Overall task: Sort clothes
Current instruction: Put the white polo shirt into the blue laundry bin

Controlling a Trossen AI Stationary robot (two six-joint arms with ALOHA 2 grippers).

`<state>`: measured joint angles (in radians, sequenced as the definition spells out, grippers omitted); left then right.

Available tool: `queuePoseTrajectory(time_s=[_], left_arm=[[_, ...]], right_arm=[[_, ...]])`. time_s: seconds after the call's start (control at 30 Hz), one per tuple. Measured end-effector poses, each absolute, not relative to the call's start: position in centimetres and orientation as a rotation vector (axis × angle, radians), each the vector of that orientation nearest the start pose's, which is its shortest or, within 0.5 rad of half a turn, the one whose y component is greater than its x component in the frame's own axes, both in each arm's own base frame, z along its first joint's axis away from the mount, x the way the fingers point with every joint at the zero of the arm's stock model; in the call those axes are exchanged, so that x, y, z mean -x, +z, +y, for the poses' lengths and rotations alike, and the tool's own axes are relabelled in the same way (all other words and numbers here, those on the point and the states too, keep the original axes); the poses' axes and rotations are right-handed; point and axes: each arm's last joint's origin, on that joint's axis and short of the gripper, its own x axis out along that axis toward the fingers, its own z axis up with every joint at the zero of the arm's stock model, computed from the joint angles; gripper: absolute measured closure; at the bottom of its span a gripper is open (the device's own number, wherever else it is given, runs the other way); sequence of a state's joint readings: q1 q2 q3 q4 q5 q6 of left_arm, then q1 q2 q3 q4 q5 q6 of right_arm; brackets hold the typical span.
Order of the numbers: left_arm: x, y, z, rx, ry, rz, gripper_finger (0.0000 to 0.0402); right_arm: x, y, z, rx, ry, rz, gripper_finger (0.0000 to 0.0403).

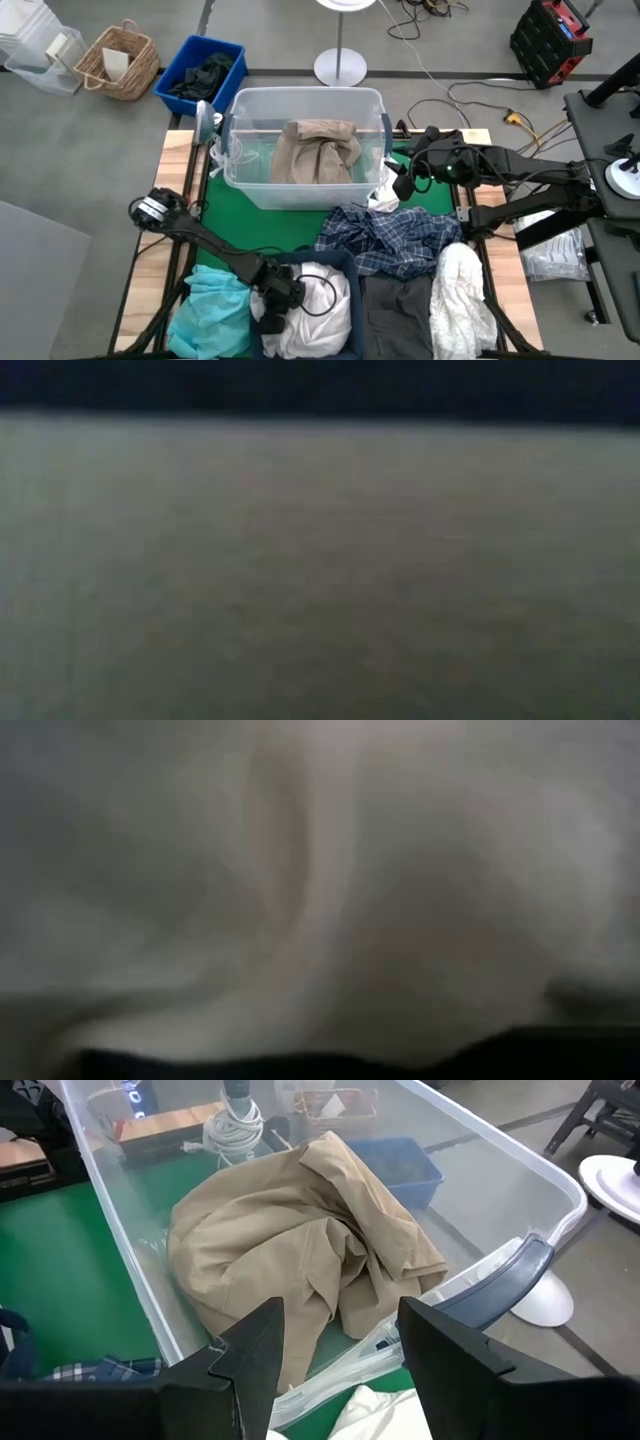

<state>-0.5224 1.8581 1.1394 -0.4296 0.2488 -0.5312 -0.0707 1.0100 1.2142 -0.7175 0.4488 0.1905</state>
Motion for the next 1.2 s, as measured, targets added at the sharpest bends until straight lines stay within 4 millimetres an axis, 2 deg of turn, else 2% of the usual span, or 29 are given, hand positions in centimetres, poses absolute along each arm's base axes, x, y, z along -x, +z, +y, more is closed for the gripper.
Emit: queuePoseTrajectory(time_s=[0.27,0.5,0.8,1.1,1.2], left_arm=[[-31.1,15.5,-18.0,0.312,-0.388,1.324,0.0402],[-30.8,17.6,-17.6,0.211,-0.309,1.426,0.0402],[-30.2,20.0,-16.9,0.15,-0.26,1.425,0.0402],[-30.3,24.3,-16.4,0.112,-0.182,1.275,0.0402],[-30.3,25.2,-16.3,0.091,-0.167,1.262,0.0402]], right_arm=[[-18.9,38.2,-2.6,-0.098,-0.561,0.479,0.0213],[-19.1,38.0,-2.6,-0.099,-0.561,0.466,0.0213],[-19.3,38.4,-2.6,-0.081,-0.555,0.425,0.0213],[-19.3,38.3,-2.6,-0.071,-0.555,0.43,0.0213],[-19.3,38.3,-2.6,-0.071,-0.555,0.43,0.0213]])
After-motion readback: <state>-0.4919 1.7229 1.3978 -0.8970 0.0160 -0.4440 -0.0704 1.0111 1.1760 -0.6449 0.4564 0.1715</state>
